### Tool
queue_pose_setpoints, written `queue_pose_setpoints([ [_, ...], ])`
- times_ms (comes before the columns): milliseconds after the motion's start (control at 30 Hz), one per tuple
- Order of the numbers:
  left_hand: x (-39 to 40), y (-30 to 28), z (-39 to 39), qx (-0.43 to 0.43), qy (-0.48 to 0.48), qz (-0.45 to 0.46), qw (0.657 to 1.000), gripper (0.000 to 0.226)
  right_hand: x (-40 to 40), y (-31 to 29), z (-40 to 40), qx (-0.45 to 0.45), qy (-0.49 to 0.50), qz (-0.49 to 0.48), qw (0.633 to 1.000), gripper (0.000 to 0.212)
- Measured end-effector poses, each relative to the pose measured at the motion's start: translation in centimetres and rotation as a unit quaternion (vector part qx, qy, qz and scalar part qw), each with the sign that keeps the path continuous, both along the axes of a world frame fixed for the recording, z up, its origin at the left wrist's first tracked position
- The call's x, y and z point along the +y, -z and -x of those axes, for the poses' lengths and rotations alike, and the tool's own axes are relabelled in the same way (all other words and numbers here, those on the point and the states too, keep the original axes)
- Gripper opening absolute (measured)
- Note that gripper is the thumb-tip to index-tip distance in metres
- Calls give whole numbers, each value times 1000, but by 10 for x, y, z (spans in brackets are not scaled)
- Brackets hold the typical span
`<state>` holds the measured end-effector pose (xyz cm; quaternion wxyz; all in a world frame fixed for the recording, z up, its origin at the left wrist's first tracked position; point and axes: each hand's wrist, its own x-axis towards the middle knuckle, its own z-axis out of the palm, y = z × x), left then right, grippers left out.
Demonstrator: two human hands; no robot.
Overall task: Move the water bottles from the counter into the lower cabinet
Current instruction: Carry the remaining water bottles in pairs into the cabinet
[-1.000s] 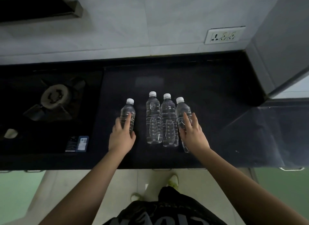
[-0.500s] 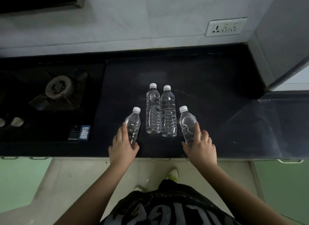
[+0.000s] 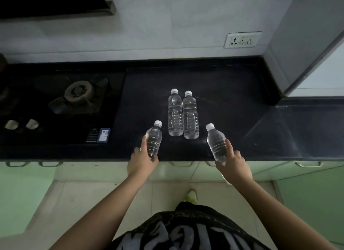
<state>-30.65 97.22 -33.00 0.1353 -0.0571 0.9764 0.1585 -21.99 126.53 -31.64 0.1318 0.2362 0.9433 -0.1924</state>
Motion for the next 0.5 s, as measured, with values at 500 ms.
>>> queue_pose_setpoints([
  [500, -89, -52, -227, 3, -17, -348, 937, 75, -91, -61, -205, 55, 12, 135, 989, 69],
])
